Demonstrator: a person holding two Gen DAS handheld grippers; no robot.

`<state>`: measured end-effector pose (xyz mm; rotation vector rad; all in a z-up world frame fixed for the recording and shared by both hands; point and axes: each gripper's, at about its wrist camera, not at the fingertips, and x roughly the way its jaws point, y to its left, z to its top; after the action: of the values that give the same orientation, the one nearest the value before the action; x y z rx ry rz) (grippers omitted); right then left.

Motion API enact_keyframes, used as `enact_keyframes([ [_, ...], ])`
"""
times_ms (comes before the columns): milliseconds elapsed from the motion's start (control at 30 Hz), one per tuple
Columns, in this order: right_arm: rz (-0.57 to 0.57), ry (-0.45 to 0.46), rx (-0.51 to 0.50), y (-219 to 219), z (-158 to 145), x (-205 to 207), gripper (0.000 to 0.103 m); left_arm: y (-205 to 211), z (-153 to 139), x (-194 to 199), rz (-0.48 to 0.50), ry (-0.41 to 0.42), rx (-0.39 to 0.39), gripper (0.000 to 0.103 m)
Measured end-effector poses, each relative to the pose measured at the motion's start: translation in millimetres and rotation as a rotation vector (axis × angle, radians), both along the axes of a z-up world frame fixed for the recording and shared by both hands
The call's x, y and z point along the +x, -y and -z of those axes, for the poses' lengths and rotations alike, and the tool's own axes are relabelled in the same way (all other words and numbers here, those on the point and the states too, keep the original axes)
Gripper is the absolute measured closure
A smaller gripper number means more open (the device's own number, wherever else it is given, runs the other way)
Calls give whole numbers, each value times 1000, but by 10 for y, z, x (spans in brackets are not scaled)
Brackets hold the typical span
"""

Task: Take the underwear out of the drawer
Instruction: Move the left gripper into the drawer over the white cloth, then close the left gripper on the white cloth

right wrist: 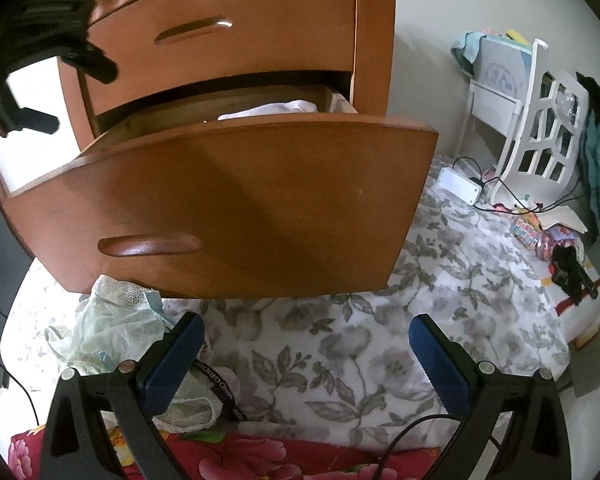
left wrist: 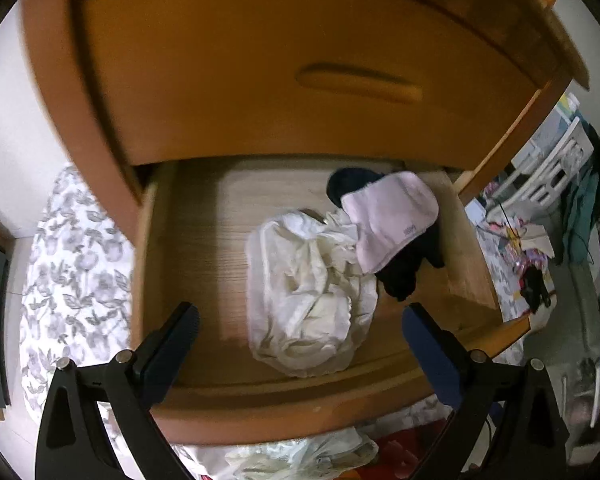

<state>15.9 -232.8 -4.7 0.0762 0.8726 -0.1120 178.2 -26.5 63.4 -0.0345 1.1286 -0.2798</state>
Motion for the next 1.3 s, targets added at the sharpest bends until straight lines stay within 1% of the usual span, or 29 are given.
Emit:
enact_keyframes([
  [100,1,-15,15,25,31,27,0,104,142,124,30,-58,19,2],
  [267,9,-34,46,79,68,50,0,231,511,328,61,-201,59,2],
  [433,17,-53,69,123,108,70,0,336,785,449,115,-332,83,3],
  [533,19,-62,79,136,124,80,0,396,865,485,139,-357,141,4],
  [767,20,-78,85,144,151,104,0,511,977,551,184,-392,241,5],
  [800,20,-80,85,142,155,108,0,530,1002,561,191,-400,250,6],
  [833,20,-82,85,141,155,114,0,550,1020,570,199,-410,249,12],
  [867,20,-83,85,140,156,115,0,567,1034,582,203,-417,245,15],
  [1000,21,-83,86,141,157,118,0,646,1056,643,221,-421,260,16],
  [1033,21,-84,86,143,160,118,0,670,1069,654,229,-423,265,19],
  [1067,21,-84,86,144,161,118,0,692,1085,659,234,-427,269,26],
  [1100,20,-86,86,142,165,122,0,706,1108,669,234,-434,275,29],
  [1133,21,-86,86,142,167,119,0,720,1124,675,231,-441,276,36],
  [1200,21,-85,85,140,165,117,0,723,1115,694,225,-432,276,40],
  [1300,22,-85,87,147,169,120,0,718,1100,706,219,-421,273,51],
])
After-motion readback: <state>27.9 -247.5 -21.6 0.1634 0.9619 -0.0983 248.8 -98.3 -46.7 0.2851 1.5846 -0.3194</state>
